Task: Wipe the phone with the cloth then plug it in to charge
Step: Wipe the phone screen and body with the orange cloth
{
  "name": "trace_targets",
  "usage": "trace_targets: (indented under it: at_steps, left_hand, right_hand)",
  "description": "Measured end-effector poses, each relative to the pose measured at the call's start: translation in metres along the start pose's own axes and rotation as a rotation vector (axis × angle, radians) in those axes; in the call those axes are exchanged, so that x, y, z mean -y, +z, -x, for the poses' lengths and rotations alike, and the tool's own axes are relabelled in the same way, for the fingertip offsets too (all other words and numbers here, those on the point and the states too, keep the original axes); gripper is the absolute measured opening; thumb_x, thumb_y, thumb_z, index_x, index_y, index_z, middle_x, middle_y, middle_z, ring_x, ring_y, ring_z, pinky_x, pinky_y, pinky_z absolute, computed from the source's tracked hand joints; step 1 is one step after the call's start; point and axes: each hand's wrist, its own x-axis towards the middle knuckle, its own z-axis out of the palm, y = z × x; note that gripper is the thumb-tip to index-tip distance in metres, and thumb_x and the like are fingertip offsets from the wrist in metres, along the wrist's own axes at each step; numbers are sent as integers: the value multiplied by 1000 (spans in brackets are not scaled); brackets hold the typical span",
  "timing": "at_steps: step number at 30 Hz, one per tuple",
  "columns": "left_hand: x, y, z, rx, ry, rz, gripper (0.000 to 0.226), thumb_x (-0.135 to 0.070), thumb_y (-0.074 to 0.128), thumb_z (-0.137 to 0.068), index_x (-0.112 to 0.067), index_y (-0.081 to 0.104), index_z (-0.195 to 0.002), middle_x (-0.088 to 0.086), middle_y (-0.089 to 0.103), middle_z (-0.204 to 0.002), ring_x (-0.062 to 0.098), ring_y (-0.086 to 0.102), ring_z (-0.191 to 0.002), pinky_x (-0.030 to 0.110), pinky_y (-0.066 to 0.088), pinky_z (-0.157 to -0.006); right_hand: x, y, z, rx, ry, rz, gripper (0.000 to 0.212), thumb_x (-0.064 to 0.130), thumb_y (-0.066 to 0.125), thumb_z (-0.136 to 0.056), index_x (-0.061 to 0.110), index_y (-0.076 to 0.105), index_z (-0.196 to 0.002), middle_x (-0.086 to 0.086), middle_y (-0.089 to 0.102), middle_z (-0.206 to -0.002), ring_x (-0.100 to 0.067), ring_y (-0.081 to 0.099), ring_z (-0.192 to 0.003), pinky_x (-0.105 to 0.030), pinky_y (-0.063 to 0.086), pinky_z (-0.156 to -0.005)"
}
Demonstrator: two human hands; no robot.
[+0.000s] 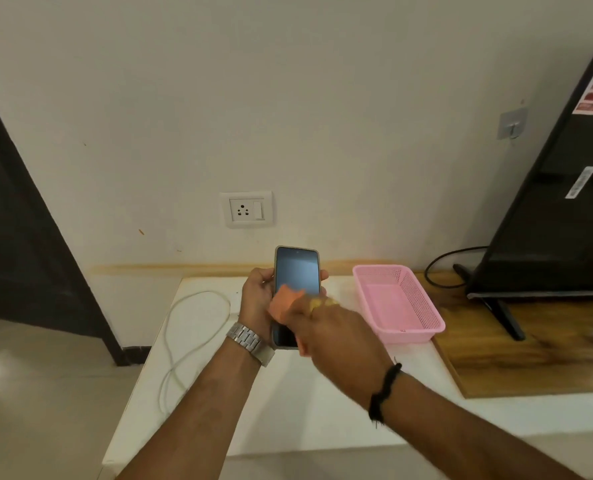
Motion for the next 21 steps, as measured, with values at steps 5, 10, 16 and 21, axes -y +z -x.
trace_targets:
  at_steps: [5,10,16,21]
  left_hand:
    - [16,6,4,-70,-34,-107,42,-45,56,-79,-11,66,-102,14,64,-94,32,61,-79,40,51,-77]
    - [11,7,4,-88,-41,-77,54,-43,51,-80,-5,65,-116,17,62,-114,35,57,-98,44,43,-92]
    - [26,8,5,-48,-52,-144,37,-46,52,-85,-12,67,-88,14,66,-88,33,64,-76,44,56,-79]
    - [20,7,-2,-43,-32,-25,50,-40,48,-86,-7,72,-116,17,70,-107,35,65,-95,44,49,-88]
  right_hand:
    - [-35,-24,-30,-106,110,37,42,9,68,-87,27,68,-125,0,67,-114,-22,64,-98,-32,56,-80]
    - [-9,-7,-21,-54,60,-12,46,12,66,-83,28,61,-125,1,65,-99,-23,64,-81,-37,58,-61]
    - [-51,-21,-47,-151,181,110,36,16,66,-90,25,65,-125,-1,64,-106,-20,64,-95,-29,55,-80]
    - [-10,2,-20,-36,27,8,35,16,61,-82,22,65,-116,-1,64,-94,-26,65,-81,-36,57,-58]
